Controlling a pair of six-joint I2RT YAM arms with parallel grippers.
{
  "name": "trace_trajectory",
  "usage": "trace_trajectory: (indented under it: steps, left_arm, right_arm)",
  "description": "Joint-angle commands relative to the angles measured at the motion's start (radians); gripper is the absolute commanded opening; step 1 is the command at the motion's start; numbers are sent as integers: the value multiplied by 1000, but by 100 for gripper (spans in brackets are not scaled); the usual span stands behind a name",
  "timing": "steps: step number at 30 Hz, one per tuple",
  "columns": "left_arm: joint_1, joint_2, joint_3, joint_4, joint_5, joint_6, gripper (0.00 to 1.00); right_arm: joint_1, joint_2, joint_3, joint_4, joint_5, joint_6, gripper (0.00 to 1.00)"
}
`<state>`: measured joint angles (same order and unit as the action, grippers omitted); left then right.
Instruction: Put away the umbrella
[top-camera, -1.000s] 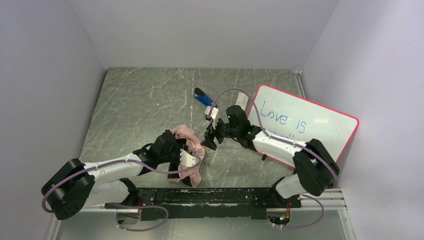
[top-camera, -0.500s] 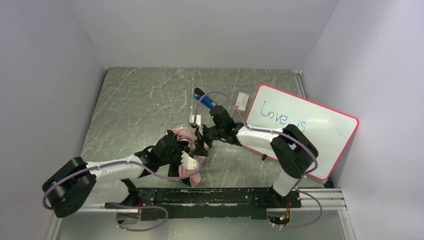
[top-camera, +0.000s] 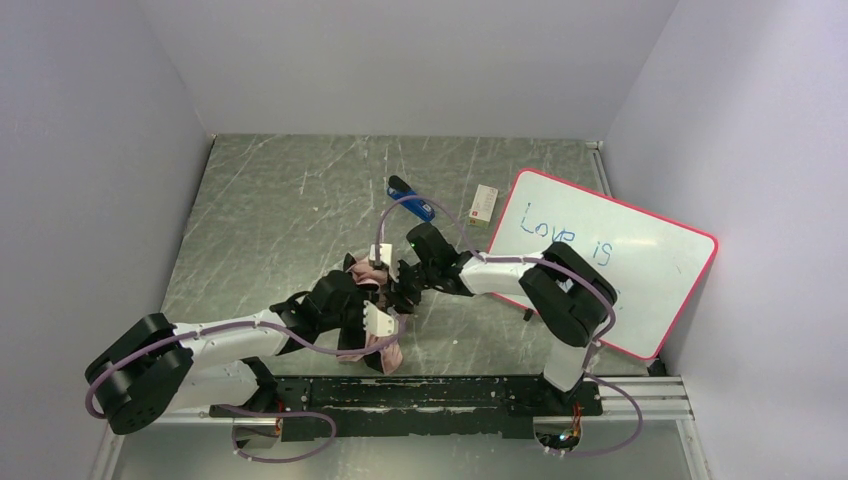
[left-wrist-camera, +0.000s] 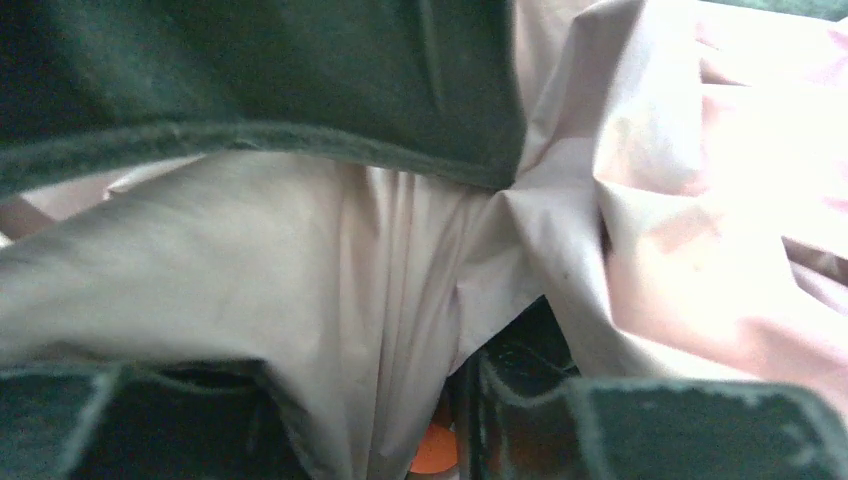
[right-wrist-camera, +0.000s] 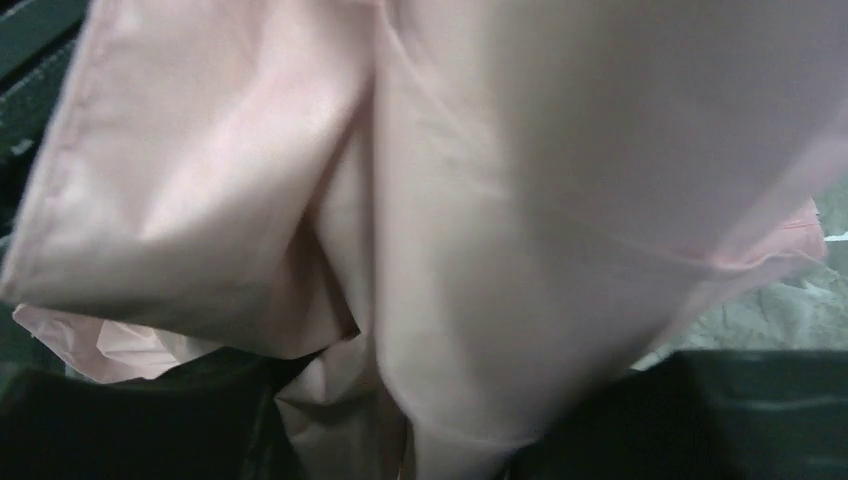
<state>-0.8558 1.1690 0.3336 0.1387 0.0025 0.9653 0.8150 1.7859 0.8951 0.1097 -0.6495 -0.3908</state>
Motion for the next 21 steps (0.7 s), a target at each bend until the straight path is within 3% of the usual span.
trace_trajectory:
  steps: [1, 2, 5, 8, 9, 21]
  left_arm:
    - [-9, -6, 36, 37, -15, -55, 41]
    - [-8, -8, 37, 37, -32, -56, 46]
    - [0, -28, 57, 14, -55, -59, 74]
    - [36, -86, 78, -52, -51, -59, 80]
    - [53, -113, 80, -78, -49, -60, 87]
    - [208, -381, 19, -459, -23, -92, 89]
  right_arm:
    - [0, 48, -4, -49, 82, -11, 41]
    - [0, 49, -2, -46, 84, -8, 35]
    - [-1, 54, 1, -45, 99, -5, 23]
    - [-3, 58, -1, -43, 131, -6, 18]
    - [-5, 58, -3, -42, 144, -7, 16]
    - [-15, 63, 0, -33, 189, -18, 12]
